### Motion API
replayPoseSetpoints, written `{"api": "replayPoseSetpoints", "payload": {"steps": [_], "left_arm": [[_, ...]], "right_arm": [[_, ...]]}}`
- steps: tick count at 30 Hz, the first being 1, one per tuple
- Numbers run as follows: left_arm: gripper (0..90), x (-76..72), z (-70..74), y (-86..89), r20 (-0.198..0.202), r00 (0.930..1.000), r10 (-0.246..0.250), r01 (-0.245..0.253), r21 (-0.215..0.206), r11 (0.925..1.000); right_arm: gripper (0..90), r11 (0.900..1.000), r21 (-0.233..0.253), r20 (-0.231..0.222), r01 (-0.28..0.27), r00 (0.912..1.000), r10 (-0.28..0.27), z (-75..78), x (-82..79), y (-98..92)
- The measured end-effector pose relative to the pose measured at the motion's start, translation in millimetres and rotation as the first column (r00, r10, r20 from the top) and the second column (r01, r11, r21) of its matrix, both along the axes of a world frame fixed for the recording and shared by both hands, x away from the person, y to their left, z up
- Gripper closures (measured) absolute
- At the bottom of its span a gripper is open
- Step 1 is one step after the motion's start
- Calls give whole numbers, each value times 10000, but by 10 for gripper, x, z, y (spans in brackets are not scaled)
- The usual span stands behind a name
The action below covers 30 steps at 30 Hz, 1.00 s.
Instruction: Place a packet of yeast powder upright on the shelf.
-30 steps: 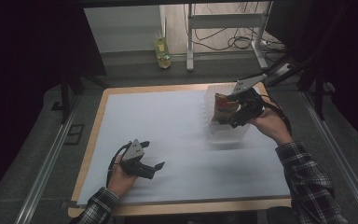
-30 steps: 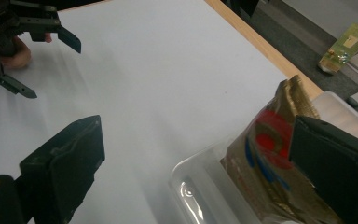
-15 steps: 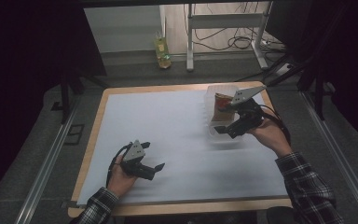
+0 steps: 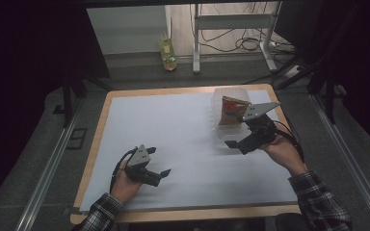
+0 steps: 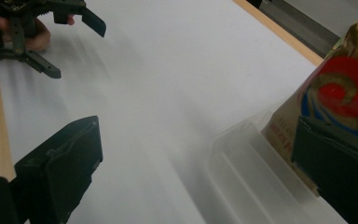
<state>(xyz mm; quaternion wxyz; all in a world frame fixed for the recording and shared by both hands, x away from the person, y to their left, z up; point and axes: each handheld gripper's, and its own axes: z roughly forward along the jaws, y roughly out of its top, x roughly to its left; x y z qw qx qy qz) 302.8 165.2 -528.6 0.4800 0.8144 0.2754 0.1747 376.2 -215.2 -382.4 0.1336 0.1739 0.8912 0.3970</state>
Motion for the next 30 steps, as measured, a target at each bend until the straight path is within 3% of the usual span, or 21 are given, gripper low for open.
{"api": "replayPoseSetpoints", "payload": {"steps": [10,30], "left_arm": [[24,2,-5,-4,10,10000,21,-21,49,10000],[31,-1,-17,-23,-47,9999,-95,96,207,9997]], "right_arm": [[19,9995,197,-253,238,9994,-233,-180,-187,-78],[19,9973,-85,-479,729,9962,-732,-739,-538,-186]]}}
